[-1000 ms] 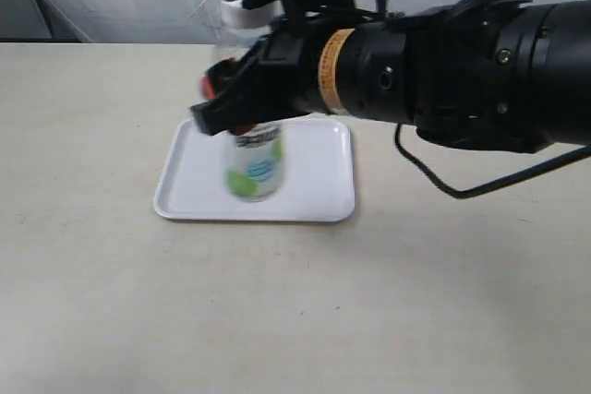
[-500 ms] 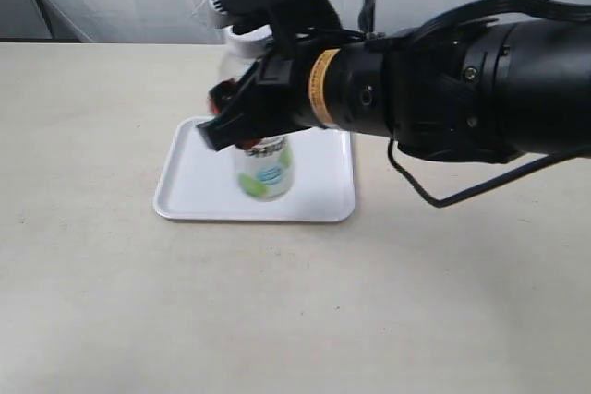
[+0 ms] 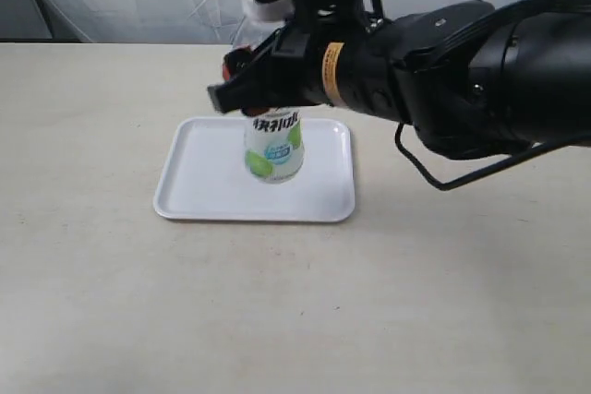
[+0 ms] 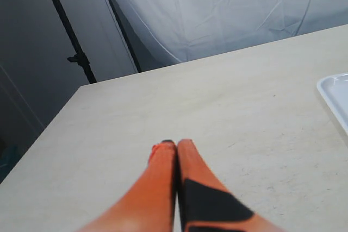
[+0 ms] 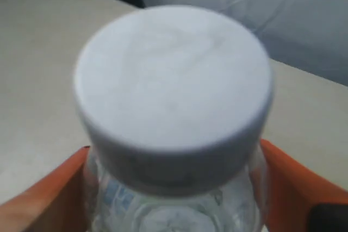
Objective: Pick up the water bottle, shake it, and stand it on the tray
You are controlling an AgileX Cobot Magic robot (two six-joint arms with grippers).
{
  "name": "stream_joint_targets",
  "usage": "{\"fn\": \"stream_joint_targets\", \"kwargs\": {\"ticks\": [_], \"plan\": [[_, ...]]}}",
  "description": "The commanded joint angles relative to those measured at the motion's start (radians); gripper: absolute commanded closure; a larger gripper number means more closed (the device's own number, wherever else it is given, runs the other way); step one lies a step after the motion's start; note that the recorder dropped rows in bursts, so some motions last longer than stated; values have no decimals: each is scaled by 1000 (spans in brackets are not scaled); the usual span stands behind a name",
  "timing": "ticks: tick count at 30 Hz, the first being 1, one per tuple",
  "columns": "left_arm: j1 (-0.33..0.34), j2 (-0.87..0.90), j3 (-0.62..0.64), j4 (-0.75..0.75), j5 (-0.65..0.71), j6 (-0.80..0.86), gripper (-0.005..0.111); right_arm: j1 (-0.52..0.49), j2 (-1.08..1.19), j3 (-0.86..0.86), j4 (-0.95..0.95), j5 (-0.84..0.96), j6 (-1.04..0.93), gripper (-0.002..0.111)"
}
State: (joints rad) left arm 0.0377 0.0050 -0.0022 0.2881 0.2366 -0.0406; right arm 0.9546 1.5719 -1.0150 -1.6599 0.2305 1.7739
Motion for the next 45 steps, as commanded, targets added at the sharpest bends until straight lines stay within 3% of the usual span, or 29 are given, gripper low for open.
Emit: {"fn": "stream_joint_targets", "kwargs": {"ticks": [1, 12, 24, 35, 37, 41, 42, 43, 45], "plan": [[0, -5, 2, 1, 3, -4, 107, -42, -10, -19, -84, 126, 189, 109], [0, -5, 2, 1, 3, -4, 107, -47, 52, -40, -84, 128, 135, 109], [0, -5, 2, 1, 3, -4, 107, -47, 321, -240, -84, 80, 116, 109], [0, -5, 2, 1, 3, -4, 107, -47, 374, -246, -84, 44, 110, 107], [0, -5, 2, 1, 3, -4, 107, -47, 374, -246, -84, 27, 110, 97], [0, -5, 2, 1, 3, -4, 107, -47, 374, -246, -84, 27, 110, 41], [0, -5, 2, 1, 3, -4, 107, -47, 374, -246, -84, 27, 110, 19], [0, -5, 2, 1, 3, -4, 107, -47, 374, -246, -84, 27, 110, 9], [0, -5, 2, 1, 3, -4, 107, -47, 362, -246, -84, 27, 105, 4]]}}
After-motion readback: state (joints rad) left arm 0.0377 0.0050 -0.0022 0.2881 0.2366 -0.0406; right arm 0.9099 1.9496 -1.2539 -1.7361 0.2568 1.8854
